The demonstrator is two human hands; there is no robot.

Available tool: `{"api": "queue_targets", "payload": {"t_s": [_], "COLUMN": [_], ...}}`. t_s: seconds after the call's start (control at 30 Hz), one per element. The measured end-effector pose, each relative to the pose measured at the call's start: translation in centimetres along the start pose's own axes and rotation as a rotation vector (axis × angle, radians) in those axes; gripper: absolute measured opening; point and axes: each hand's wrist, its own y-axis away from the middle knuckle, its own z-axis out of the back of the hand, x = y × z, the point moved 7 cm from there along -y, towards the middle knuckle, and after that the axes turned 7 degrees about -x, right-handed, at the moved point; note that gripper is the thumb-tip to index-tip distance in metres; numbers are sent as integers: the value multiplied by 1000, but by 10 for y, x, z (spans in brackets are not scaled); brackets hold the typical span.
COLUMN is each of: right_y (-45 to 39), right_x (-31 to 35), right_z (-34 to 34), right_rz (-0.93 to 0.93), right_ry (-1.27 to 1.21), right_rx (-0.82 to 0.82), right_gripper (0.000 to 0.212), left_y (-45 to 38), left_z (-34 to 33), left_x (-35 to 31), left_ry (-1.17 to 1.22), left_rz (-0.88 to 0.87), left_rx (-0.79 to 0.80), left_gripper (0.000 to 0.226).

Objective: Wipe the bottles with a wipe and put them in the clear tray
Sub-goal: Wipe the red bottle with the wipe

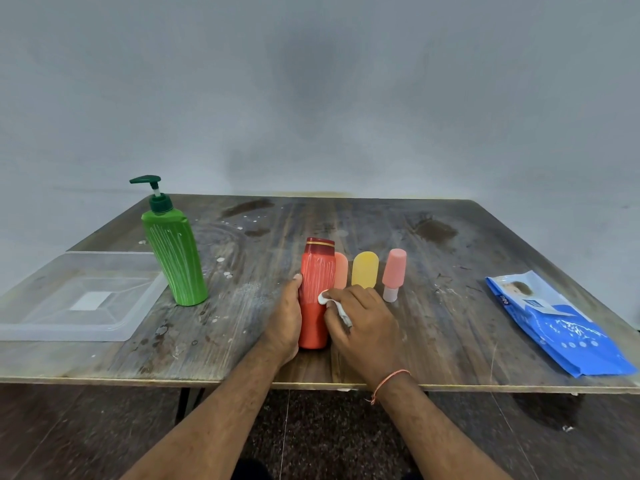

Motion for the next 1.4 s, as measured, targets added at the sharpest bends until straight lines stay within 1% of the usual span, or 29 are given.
{"api": "queue_targets", "payload": {"t_s": [0.13, 0.23, 0.3, 0.4, 0.47, 0.57, 0.63, 0.73, 0.83, 0.93, 1.0, 1.1, 1.17, 1.27, 1.4], "right_y": [2, 2, 1, 0, 1, 2, 1, 0, 2, 2, 2, 2, 2, 2, 3], "right_x": [4, -2, -2, 4, 6, 1, 0, 4, 5, 1, 0, 5, 7, 5, 5], "right_z": [-4, -4, -1, 0, -2, -4, -2, 2, 1, 0, 1, 2, 1, 1, 3], "right_rz": [62, 14, 1, 49, 72, 38, 24, 48, 79, 51, 36, 75, 94, 72, 66], "right_ry": [-7, 30, 21, -27, -26, 4, 2, -34, -33, -3, -12, -41, -35, -16, -32], "right_rx": [19, 11, -2, -2, 8, 9, -1, -8, 3, -17, -28, -5, 13, -16, -34], "right_gripper": [13, 10, 14, 17, 15, 10, 12, 16, 14, 12, 14, 17, 15, 11, 17], "left_y": [-1, -1, -1, 1, 2, 3, 4, 5, 5, 5, 5, 6, 7, 6, 6], "left_z": [0, -1, -2, -3, -4, -6, -6, -8, -9, -10, -11, -12, -12, -11, -12], "left_x": [-1, -2, -1, -1, -2, -2, -2, -2, -1, 0, -1, -1, -2, -1, 0], "left_ry": [-9, -13, -6, 0, -9, -28, -36, -44, -41, -58, -61, -54, -53, -73, -88], "left_rz": [-21, -40, -34, -22, -28, -39, -47, -58, -55, -69, -83, -93, -95, -94, -117], "left_rx": [12, 8, 16, 39, 55, 65, 68, 76, 107, 127, 128, 128, 128, 124, 122], "left_gripper": [60, 56, 55, 57, 57, 56, 55, 53, 54, 53, 52, 53, 56, 59, 56]}}
